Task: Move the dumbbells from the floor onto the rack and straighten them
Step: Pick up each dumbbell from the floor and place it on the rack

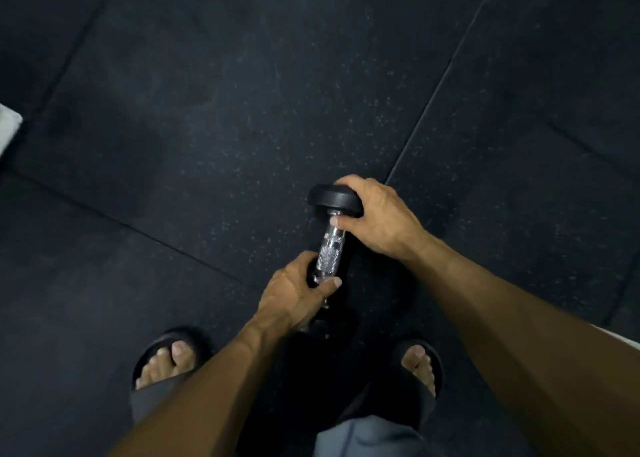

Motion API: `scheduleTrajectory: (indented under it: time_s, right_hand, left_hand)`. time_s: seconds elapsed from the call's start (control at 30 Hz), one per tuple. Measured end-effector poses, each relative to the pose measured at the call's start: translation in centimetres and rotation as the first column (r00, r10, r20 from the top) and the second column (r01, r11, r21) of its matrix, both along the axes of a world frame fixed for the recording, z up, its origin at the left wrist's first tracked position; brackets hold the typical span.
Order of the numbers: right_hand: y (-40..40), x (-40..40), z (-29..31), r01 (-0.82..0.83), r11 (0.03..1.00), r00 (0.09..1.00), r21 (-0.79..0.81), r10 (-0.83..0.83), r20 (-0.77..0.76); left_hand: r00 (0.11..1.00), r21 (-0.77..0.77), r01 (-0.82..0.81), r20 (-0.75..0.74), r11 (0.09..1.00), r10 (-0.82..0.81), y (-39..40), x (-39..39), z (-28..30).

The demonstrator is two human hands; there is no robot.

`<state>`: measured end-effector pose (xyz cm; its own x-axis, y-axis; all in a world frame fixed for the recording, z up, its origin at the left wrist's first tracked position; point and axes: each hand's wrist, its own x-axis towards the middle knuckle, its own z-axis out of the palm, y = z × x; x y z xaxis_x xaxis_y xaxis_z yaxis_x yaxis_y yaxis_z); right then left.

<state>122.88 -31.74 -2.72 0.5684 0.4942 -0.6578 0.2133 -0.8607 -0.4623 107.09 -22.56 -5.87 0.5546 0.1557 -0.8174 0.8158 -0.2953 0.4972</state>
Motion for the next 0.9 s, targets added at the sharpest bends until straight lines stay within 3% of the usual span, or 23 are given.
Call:
scheduleTrajectory:
  time_s: [0.17,0.4,0.9]
  right_hand:
    - [-0.8,0.2,-0.8,0.056,0.994,0.998,0.091,-0.054,-0.022]
    - [-1.7,1.6,4.2,0.149,0.974,0.989,0.173,-0.146,-0.027]
    - [-8.5,11.6,32.7,0.324,0.895,0.896,0.306,-0.394,0.204]
  left_hand:
    - [0.994,-0.059,-0.102,0.027,0.993,0.103,-0.5,-0.2,-0.3]
    - [0.999,-0.003,-0.011,0.039,1.000,0.012,0.3,1.9,4.9]
    - [0.915,0.103,0.252,0.298,0.962,-0.272,-2.0,16.6,31.0]
